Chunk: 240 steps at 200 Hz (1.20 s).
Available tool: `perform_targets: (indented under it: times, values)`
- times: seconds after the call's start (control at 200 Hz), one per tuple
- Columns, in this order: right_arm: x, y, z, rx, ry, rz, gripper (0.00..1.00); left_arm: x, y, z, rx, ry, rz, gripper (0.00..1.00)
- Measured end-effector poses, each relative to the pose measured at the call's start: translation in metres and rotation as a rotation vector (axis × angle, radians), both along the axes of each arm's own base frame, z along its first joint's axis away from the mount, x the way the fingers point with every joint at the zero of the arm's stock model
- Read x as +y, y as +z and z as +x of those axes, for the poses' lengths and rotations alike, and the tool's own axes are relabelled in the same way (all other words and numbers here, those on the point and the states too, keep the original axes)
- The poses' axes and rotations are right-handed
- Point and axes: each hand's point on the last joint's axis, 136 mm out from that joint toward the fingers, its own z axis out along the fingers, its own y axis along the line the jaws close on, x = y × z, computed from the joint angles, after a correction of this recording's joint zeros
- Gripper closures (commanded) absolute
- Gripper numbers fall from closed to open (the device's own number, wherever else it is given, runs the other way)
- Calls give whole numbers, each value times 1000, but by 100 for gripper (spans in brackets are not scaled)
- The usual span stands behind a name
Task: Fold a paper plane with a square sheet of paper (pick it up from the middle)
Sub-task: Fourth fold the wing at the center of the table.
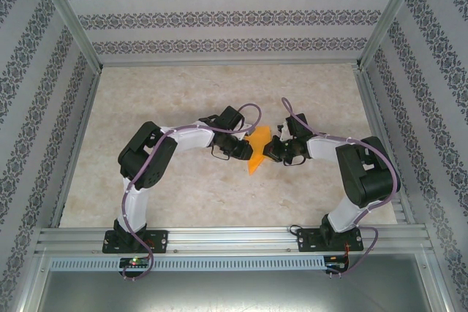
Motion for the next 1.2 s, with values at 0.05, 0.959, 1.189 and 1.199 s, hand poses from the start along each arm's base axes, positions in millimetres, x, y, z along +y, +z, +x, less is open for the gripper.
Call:
perform_targets:
  times: [0.05,0.959,1.189,1.199]
  values:
    - [-1,-1,-1,4,1,-10,100,1,1,1,4,6,-3,77]
    - [2,3,-2,0,46,-47,100,-4,-5,-4,77,12,-42,87]
    - [5,7,0,-3,54,-49,99,-6,-5,-1,73,12,-44,88]
    - [5,7,0,-2,55,-50,100,-6,-5,-1,73,12,-44,88]
